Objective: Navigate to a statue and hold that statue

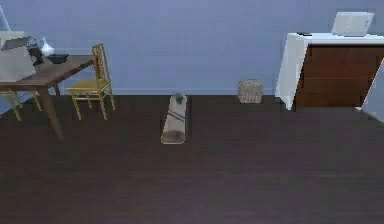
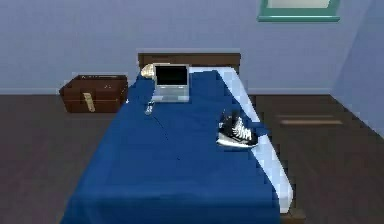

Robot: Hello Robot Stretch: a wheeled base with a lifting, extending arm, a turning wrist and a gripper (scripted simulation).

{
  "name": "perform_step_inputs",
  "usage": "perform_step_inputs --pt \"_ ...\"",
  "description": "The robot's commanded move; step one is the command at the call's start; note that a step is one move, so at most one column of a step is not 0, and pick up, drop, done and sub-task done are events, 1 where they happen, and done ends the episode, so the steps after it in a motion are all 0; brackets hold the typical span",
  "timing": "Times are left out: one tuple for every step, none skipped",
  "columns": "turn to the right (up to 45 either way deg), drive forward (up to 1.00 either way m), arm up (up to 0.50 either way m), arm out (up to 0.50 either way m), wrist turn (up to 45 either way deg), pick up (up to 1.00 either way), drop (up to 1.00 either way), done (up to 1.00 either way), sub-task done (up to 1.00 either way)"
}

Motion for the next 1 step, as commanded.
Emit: perform_step_inputs --pt "45.0 0.0 0.0 0.0 0.0 0.0 0.0 0.0 0.0"
